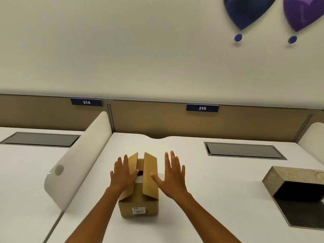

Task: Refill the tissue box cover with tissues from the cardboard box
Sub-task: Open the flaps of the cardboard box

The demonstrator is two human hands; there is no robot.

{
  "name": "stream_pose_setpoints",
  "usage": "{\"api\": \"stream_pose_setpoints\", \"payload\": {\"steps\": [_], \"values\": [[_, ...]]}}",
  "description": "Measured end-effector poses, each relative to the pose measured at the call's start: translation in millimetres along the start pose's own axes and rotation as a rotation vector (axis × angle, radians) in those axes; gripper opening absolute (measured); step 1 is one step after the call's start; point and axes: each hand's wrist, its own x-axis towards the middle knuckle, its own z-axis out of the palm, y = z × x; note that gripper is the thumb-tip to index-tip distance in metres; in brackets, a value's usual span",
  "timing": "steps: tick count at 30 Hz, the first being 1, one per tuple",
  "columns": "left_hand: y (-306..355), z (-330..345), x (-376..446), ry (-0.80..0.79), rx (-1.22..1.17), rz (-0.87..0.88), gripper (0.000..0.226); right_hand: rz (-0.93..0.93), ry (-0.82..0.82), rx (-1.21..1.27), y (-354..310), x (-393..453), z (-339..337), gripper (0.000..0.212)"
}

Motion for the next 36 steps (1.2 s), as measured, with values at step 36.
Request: {"api": "stream_pose_setpoints", "payload": {"steps": [36], "values": [[-32, -25, -4, -0.102, 0.391, 0.420, 0.015, -0.273, -0.328, 0.027, 5, 23, 20, 0.036]]}}
